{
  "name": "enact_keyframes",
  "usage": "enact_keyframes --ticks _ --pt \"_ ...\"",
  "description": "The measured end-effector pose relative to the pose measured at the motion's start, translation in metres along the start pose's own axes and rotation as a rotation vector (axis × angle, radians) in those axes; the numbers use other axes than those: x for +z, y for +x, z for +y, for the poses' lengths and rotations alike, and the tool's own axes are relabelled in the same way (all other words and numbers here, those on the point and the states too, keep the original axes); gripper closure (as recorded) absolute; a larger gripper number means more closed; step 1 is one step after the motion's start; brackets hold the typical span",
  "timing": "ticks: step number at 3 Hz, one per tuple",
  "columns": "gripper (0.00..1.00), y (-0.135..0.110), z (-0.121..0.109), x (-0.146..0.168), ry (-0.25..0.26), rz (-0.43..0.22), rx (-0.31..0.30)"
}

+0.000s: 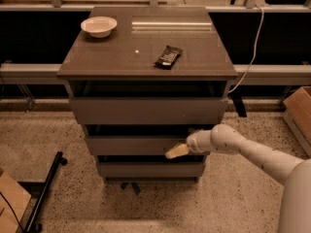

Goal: Open middle drawer

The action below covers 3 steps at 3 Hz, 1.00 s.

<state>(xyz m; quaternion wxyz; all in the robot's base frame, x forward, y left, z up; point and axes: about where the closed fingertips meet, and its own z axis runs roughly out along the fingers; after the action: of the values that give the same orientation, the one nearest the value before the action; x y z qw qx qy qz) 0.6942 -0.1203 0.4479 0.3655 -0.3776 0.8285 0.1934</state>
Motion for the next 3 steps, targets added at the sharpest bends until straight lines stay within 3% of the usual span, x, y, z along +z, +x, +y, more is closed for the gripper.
enact_keyframes --ticks 1,3 --pt "0.00 -0.002 0.003 -0.001 -0.003 0.002 -0.004" --pt "0.43 0.001 0.009 0.023 -0.076 0.025 0.008"
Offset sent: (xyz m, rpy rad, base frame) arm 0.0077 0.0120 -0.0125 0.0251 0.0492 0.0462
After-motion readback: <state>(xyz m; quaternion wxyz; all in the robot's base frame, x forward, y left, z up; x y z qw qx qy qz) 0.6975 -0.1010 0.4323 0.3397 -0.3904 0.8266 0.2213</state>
